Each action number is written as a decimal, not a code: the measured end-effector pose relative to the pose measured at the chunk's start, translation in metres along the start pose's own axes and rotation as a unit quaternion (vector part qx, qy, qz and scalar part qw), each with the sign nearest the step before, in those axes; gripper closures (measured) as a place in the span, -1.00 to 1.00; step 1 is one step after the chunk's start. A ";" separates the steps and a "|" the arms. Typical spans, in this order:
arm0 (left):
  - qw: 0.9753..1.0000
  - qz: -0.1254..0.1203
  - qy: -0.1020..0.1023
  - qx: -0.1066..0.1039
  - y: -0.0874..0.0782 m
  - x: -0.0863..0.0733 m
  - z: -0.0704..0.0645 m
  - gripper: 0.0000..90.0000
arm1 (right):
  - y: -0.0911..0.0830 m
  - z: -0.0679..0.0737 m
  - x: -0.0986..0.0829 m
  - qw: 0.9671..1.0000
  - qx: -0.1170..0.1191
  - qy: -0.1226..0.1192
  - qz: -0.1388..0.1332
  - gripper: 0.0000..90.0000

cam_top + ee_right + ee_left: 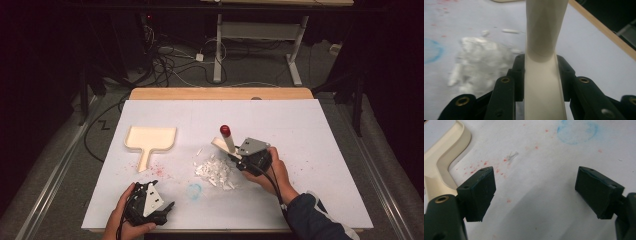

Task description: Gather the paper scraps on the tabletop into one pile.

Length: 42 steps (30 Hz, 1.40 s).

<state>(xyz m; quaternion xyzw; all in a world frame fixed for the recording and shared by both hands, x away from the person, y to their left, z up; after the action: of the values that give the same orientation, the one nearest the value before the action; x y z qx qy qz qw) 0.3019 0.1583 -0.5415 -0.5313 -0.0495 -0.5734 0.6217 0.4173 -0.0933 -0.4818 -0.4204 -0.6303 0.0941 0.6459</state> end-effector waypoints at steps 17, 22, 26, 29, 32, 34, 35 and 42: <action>1.000 -0.001 -0.004 0.001 0.000 0.001 0.001 -0.64 | 0.036 -0.031 0.046 0.997 -0.001 -0.069 -0.035 0.51; 1.000 -0.002 -0.008 -0.001 0.000 -0.001 0.002 -0.64 | 0.059 -0.021 0.044 0.994 0.041 -0.094 -0.030 0.51; 1.000 -0.001 -0.007 -0.002 -0.001 -0.002 0.001 -0.64 | 0.054 -0.002 0.038 0.988 0.094 -0.119 -0.036 0.51; 1.000 -0.001 -0.007 -0.002 -0.002 -0.002 0.001 -0.64 | 0.042 0.009 0.030 0.982 0.128 -0.137 -0.037 0.51; 1.000 0.001 -0.006 0.000 -0.002 -0.001 0.001 -0.64 | 0.031 0.009 0.027 0.980 0.130 -0.140 -0.045 0.51; 1.000 -0.001 -0.004 0.000 -0.002 0.000 0.000 -0.64 | 0.023 0.007 0.027 0.982 0.122 -0.131 -0.056 0.51; 1.000 -0.001 -0.005 0.000 -0.002 0.000 0.000 -0.64 | 0.019 0.006 0.027 0.983 0.114 -0.127 -0.063 0.51; 1.000 -0.001 -0.008 0.001 -0.001 0.000 0.001 -0.64 | -0.019 -0.001 0.036 0.987 0.078 -0.094 -0.103 0.51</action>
<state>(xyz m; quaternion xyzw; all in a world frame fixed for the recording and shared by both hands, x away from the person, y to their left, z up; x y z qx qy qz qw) 0.3015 0.1595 -0.5401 -0.5352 -0.0558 -0.5700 0.6209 0.4169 -0.0824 -0.4428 -0.2909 -0.7190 0.1148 0.6207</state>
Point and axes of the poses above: each handheld gripper's, and its own axes: y roughly forward along the jaws, x roughly out of its top, z roughly to its left, the point moved 8 cm from there along y, roughly forward along the jaws, and after that the axes turned 12 degrees about x, right-handed, at the moved point
